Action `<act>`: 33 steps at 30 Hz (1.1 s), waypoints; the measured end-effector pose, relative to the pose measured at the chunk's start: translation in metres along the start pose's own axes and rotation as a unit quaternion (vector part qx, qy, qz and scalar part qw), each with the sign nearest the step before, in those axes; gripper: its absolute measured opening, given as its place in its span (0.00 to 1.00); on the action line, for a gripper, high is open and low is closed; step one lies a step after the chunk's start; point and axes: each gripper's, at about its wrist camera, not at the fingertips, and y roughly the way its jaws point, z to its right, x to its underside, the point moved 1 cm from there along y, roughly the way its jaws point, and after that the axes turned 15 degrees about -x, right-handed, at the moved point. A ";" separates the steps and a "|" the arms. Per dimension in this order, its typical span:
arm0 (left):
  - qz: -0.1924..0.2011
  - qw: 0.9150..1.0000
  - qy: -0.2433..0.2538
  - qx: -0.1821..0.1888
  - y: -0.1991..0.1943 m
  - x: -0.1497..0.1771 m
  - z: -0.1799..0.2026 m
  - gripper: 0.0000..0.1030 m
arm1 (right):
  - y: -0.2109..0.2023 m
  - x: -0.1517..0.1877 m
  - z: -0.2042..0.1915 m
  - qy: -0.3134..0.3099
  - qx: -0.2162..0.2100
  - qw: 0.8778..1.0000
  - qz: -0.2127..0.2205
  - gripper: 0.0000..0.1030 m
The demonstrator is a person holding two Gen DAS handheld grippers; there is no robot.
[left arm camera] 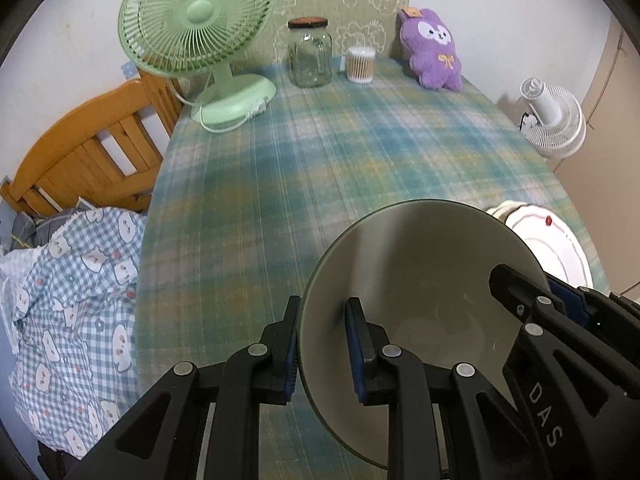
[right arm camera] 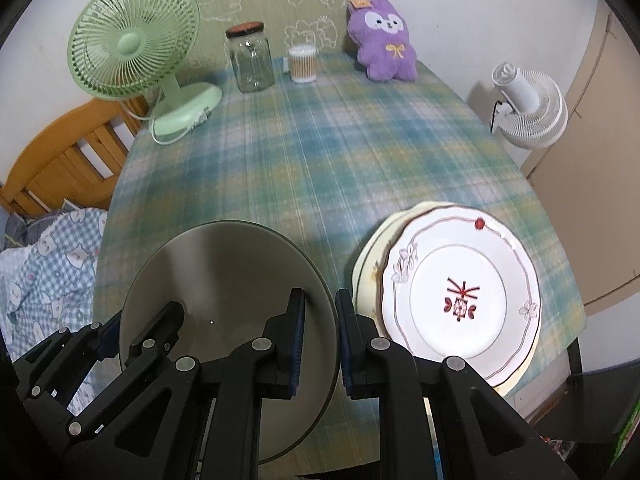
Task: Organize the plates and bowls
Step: 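Carry the beige bowl with both grippers toward the plate stack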
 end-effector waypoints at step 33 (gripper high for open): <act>-0.025 0.998 -0.055 0.026 0.018 -0.001 -0.013 0.49 | 0.018 -0.013 0.010 -0.002 -0.013 1.000 -0.027 0.54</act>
